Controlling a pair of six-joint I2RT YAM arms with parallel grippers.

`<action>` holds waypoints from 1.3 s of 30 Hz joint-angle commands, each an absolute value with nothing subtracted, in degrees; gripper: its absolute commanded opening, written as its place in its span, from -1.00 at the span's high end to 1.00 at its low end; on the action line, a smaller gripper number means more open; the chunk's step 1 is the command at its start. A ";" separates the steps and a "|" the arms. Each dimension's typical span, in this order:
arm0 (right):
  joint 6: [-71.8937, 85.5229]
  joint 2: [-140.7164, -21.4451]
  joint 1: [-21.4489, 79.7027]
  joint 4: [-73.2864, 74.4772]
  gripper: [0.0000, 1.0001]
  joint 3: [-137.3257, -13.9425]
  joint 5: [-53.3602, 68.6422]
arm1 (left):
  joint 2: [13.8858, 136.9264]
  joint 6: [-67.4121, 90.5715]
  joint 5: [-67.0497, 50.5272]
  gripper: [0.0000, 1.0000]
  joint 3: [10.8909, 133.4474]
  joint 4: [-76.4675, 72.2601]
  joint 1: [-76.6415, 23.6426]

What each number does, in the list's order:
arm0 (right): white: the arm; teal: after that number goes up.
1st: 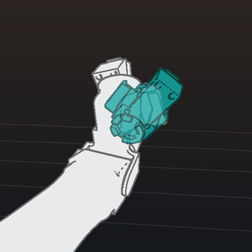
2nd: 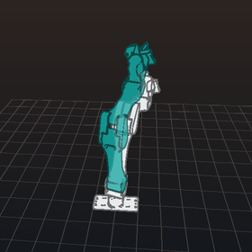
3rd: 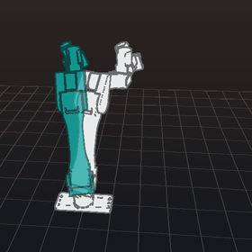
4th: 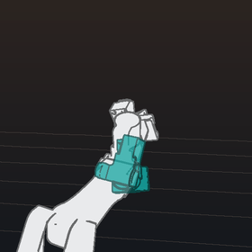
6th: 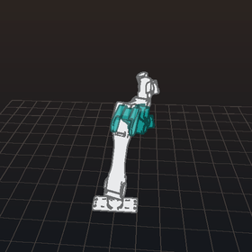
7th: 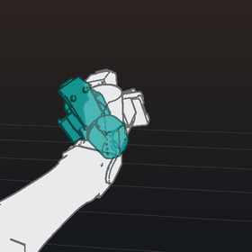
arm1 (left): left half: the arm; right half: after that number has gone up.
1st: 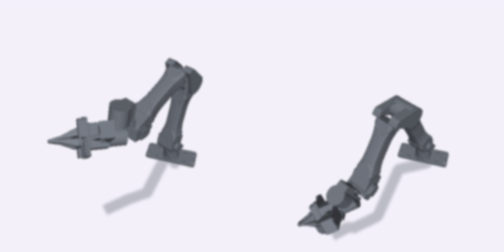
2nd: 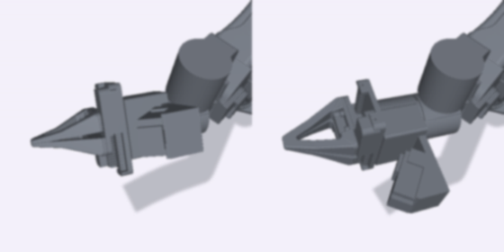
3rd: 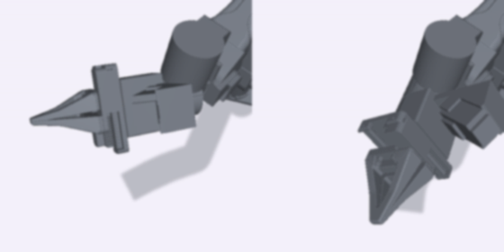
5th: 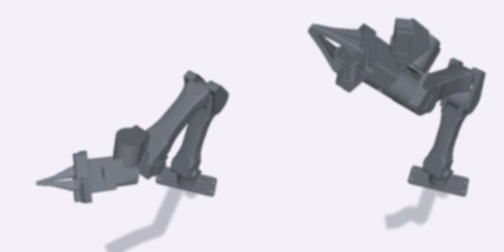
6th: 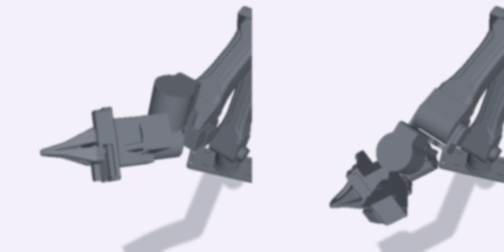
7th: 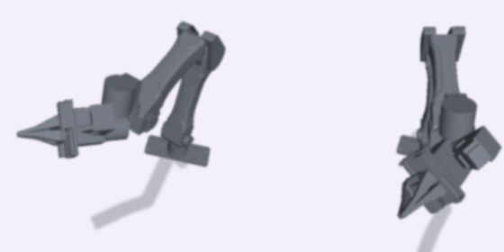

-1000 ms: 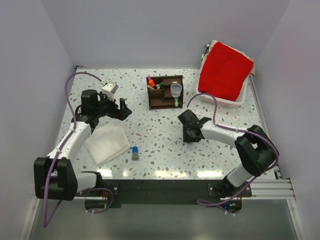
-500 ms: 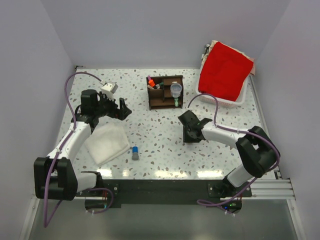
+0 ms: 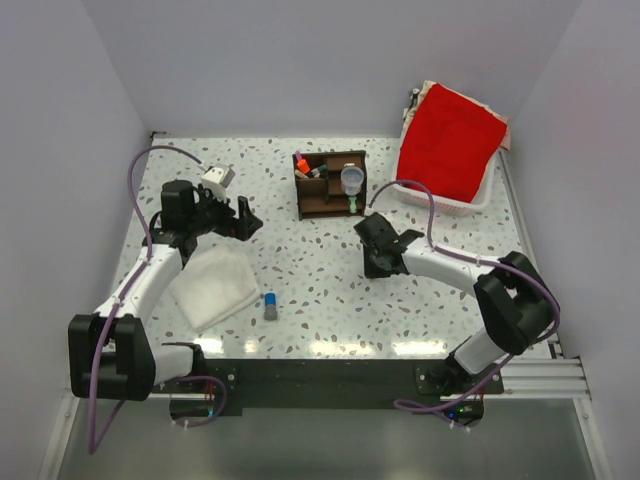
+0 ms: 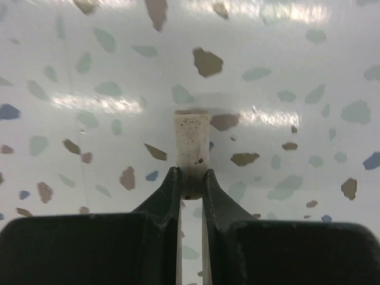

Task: Sort the stationery into containers
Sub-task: Pick up the stationery from the storage box, then place the stationery in the storage box.

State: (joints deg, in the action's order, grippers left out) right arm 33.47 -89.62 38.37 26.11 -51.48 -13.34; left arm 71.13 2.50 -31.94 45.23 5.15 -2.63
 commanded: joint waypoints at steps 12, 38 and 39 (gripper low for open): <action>26.46 -97.99 38.85 18.11 1.00 -67.84 -13.36 | 70.22 3.87 -33.14 -1.00 45.00 1.76 -2.02; 24.52 -112.14 37.71 15.91 1.00 -84.72 -28.03 | 69.87 4.22 -33.05 -1.00 44.30 1.67 -1.58; 24.35 -112.41 37.53 15.91 1.00 -85.25 -28.30 | 70.05 4.22 -33.05 -1.00 44.21 1.67 -1.58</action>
